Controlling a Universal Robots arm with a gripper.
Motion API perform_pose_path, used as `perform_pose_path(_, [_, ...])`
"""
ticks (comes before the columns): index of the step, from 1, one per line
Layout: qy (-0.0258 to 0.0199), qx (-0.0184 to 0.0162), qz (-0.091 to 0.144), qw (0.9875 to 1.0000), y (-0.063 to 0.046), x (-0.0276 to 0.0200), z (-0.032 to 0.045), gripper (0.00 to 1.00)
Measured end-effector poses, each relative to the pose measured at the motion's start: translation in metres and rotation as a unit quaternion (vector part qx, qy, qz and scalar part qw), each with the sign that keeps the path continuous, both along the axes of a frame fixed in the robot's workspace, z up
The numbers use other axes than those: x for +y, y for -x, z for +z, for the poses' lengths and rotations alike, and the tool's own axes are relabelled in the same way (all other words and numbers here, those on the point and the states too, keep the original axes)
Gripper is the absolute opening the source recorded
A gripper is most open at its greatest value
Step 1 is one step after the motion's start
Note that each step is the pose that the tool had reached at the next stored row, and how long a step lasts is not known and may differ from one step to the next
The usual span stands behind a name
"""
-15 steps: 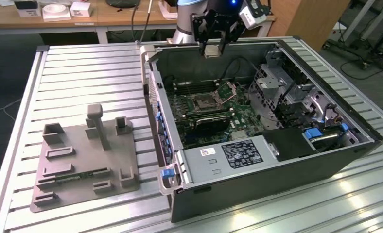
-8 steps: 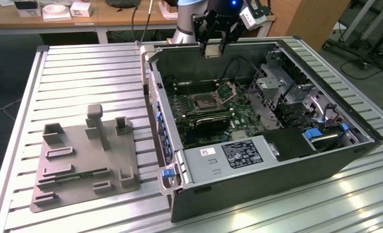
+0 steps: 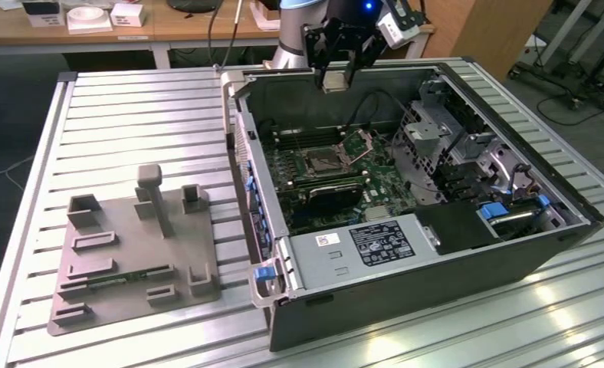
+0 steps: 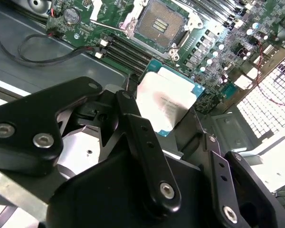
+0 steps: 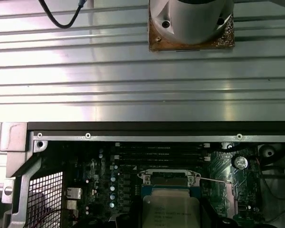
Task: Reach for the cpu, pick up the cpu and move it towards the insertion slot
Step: 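Pick up the cpu and move it towards the insertion slot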
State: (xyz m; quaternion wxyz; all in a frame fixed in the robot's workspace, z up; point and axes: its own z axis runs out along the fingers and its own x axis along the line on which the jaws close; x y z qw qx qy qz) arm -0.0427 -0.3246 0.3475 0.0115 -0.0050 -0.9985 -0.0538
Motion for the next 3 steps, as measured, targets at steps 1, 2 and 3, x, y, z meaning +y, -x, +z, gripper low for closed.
perform_pose_path(1, [-0.0006,0.0000,0.000,1.0000,0.0000,0.0000,0.0000,0.55])
perform_pose_path(2, [-0.0007,0.0000,0.000,1.0000,0.0000,0.0000,0.0000,0.55])
perform_pose_path(3, [-0.0007,0.0000,0.000,1.0000,0.0000,0.0000,0.0000,0.55])
